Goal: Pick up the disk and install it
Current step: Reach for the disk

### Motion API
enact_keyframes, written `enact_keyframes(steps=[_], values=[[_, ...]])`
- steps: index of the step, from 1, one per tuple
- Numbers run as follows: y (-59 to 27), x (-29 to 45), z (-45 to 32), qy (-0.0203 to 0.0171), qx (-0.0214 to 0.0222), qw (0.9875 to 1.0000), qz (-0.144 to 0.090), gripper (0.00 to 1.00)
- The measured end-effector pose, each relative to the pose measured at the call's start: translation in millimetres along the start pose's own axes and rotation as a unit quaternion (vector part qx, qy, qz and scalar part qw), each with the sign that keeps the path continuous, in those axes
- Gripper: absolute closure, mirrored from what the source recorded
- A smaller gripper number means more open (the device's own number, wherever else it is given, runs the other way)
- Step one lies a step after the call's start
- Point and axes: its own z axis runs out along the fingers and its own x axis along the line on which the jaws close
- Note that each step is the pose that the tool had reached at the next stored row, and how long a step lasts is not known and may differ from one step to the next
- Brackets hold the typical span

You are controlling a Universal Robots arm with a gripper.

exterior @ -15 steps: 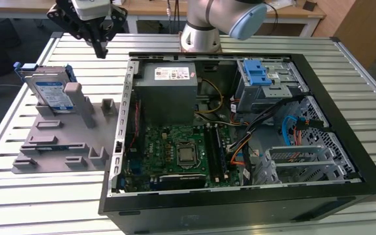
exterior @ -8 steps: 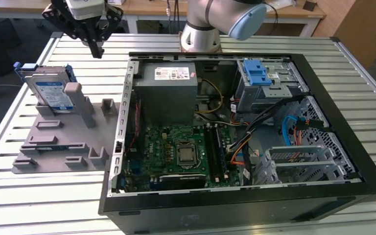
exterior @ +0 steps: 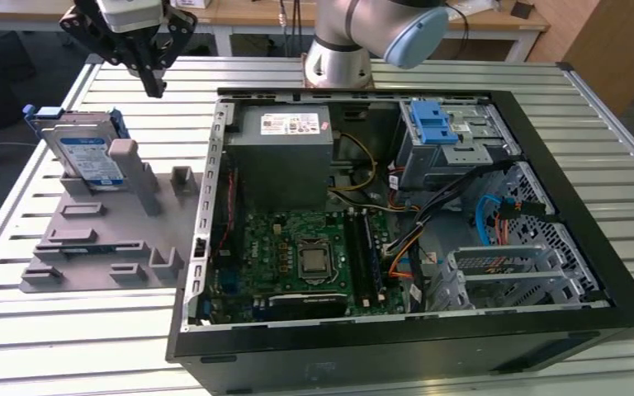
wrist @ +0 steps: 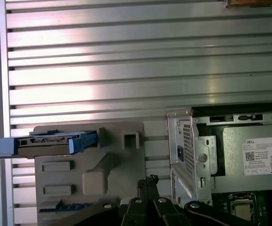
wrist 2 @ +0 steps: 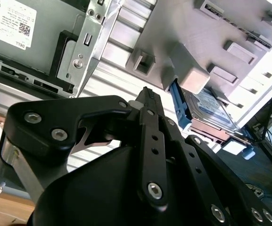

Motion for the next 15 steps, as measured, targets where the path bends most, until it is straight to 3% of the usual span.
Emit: enact_keyframes(steps=[15], values=[[1.2, 17.8, 0.4, 0.0003, 0.0, 1.0, 0.0, 0.89]])
